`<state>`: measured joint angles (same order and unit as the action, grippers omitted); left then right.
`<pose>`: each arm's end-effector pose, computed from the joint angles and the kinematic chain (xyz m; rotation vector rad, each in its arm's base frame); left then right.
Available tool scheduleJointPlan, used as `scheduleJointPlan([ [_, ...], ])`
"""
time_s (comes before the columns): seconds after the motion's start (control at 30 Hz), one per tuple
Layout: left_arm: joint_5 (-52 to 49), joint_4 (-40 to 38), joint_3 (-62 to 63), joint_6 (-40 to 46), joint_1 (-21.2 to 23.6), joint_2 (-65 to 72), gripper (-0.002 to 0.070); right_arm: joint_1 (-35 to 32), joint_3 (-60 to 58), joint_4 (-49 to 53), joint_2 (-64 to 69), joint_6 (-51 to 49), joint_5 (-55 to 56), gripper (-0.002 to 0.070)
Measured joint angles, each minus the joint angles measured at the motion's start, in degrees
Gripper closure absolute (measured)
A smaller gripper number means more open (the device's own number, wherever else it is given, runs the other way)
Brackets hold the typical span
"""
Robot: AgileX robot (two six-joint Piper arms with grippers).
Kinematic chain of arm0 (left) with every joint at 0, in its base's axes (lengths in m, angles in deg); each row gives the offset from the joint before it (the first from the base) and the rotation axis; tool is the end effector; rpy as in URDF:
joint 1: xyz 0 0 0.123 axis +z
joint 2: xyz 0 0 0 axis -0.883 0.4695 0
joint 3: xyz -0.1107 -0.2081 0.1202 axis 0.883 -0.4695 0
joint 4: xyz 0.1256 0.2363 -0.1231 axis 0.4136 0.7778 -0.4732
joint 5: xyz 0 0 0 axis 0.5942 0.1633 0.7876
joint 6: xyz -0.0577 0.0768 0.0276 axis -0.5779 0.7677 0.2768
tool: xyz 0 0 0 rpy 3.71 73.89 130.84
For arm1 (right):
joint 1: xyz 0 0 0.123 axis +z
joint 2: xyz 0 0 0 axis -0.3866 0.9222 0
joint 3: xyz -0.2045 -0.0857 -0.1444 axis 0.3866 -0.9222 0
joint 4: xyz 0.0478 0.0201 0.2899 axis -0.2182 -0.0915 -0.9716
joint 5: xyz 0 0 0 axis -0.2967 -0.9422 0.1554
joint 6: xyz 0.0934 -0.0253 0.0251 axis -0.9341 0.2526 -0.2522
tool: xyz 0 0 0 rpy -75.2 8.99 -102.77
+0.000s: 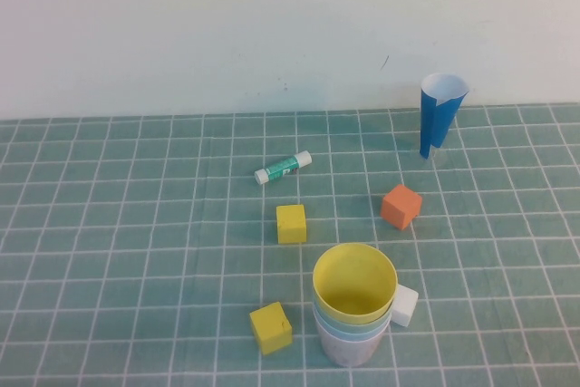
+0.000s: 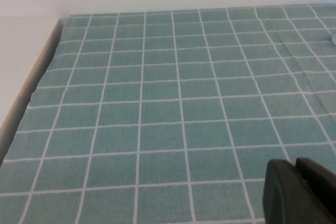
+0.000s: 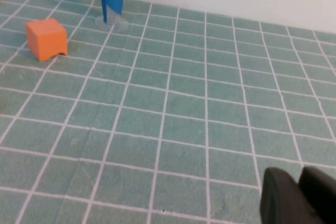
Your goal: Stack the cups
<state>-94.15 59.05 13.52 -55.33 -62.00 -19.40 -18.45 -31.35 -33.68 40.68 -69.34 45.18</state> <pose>0.1268 -0.0022 0.1784 -0.0364 1.7898 -0.0619 0.1258 0.0052 0.1719 -0.1835 1.8276 -0.0980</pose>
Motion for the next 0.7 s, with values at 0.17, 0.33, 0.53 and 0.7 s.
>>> scheduleJointPlan([
  [0.17,-0.1,-0.8,0.0,3.7,0.0,0.0,0.0677,0.0,0.0,0.1,0.0,0.0,0.0,0.0604],
  [0.33,-0.1,-0.9,0.0,4.4,0.0,0.0,0.0677,0.0,0.0,0.1,0.0,0.0,0.0,0.0604],
  [0.53,-0.3,-1.0,0.0,4.4,0.0,0.0,0.0677,0.0,0.0,0.1,0.0,0.0,0.0,0.0604],
  [0.7,-0.3,-1.0,0.0,4.5,0.0,0.0,0.0677,0.0,0.0,0.1,0.0,0.0,0.0,0.0605],
])
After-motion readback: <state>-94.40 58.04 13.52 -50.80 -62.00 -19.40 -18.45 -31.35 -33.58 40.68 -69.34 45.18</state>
